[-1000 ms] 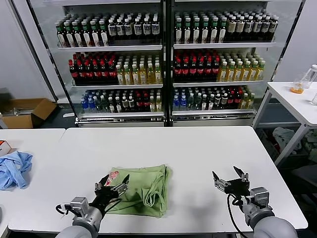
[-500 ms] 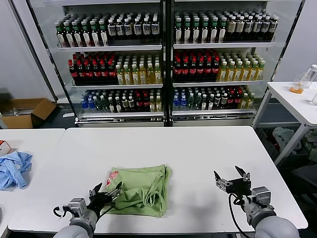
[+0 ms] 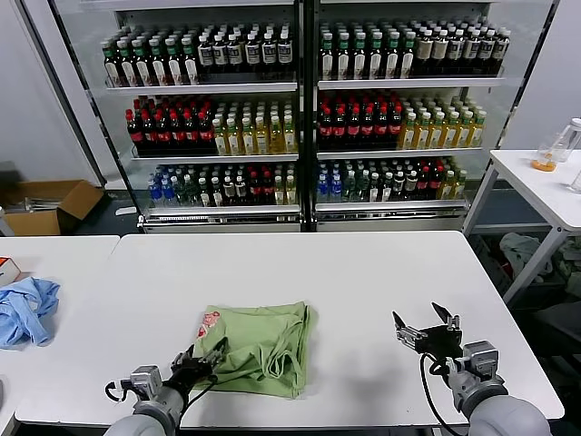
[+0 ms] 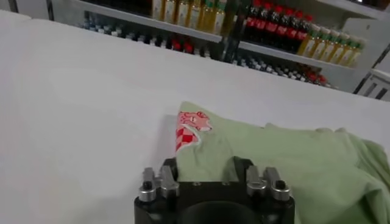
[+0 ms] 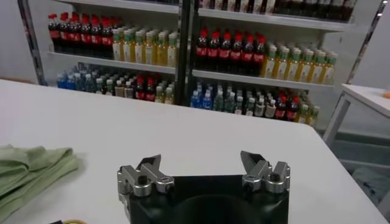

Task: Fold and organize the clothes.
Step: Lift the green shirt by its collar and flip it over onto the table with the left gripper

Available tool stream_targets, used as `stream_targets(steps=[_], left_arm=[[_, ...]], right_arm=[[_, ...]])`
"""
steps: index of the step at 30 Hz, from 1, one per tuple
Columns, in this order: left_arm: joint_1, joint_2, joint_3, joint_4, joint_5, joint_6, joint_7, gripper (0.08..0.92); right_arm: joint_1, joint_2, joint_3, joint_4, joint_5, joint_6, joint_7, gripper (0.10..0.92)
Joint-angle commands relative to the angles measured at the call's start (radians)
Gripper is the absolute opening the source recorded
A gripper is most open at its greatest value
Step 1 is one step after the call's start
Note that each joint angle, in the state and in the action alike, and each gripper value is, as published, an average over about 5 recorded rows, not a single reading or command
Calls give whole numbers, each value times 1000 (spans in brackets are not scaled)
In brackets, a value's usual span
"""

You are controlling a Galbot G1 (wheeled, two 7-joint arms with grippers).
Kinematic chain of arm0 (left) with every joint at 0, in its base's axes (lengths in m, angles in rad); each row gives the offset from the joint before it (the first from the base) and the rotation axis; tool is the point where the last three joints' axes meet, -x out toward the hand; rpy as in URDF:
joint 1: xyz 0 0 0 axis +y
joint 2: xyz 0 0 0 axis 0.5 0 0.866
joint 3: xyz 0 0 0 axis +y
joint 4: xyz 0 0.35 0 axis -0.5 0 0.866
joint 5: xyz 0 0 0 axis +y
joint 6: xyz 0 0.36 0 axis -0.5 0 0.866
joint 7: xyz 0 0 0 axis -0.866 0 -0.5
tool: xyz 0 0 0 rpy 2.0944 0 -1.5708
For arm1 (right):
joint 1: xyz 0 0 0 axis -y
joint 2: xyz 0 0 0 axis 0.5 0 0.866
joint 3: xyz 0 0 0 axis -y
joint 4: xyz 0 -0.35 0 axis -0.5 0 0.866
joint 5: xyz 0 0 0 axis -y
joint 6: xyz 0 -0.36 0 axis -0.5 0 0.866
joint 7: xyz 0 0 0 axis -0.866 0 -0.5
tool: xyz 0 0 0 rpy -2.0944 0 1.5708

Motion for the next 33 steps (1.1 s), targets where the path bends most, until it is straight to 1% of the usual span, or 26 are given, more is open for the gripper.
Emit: stream_targets(steps=[1, 12, 15, 20, 25, 29, 33], left_arm=[[-14, -1, -22, 48, -153, 15, 24, 516], [-35, -12, -55, 93, -346, 31, 62, 196], [-40, -15, -68, 98, -415, 31, 68, 128], [-42, -21, -110, 97, -555, 32, 75, 110], [-31, -25, -211, 96, -676, 34, 76, 110], [-13, -6, -355, 81, -748, 34, 66, 110], [13, 47, -535, 46, -791, 35, 50, 110]], right_arm=[[-1, -2, 3, 0, 3, 0, 0, 823], [0, -12, 14, 0, 12, 0, 1, 823], [0, -14, 17, 0, 15, 0, 1, 823], [2, -15, 19, -2, 17, 0, 1, 823], [7, -15, 15, -6, 20, 1, 2, 823], [14, -15, 11, -9, 24, 2, 2, 823], [31, -15, -4, -15, 26, 3, 2, 823]])
